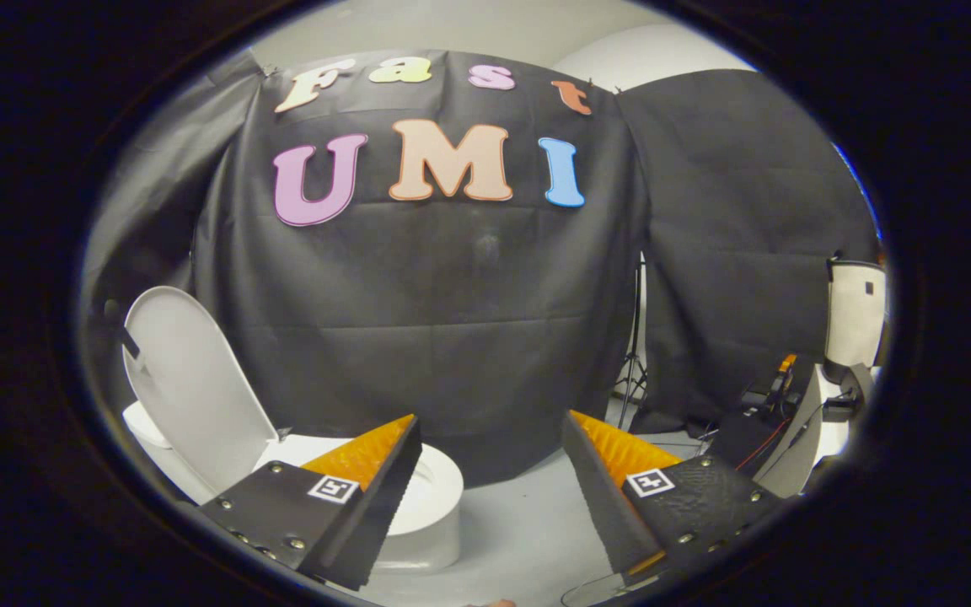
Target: Open the toilet lid.
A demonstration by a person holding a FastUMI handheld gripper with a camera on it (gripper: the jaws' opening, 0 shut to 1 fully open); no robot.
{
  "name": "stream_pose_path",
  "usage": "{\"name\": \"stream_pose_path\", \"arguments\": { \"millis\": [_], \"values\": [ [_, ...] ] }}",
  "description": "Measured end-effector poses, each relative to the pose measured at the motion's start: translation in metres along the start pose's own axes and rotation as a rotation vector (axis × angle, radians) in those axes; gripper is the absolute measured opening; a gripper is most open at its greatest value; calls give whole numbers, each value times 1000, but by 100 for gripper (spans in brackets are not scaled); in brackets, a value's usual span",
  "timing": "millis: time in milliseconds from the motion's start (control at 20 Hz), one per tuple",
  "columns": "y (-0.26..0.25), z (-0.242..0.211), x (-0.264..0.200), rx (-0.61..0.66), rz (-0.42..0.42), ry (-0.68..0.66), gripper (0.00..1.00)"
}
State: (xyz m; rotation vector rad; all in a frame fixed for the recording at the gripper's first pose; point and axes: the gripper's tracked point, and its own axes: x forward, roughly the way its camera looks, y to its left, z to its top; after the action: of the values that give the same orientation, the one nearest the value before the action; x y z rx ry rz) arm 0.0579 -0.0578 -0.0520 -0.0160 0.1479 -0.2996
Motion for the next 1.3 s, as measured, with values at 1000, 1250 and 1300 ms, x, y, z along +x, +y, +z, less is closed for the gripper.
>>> {"name": "stream_pose_path", "arguments": {
  "millis": [1000,1250,1300],
  "values": [
    [-20,-6,-9,59,-46,7,100],
    [-24,-9,-9,58,-54,21,100],
    [-24,-10,-10,60,-55,21,100]
  ]
}}
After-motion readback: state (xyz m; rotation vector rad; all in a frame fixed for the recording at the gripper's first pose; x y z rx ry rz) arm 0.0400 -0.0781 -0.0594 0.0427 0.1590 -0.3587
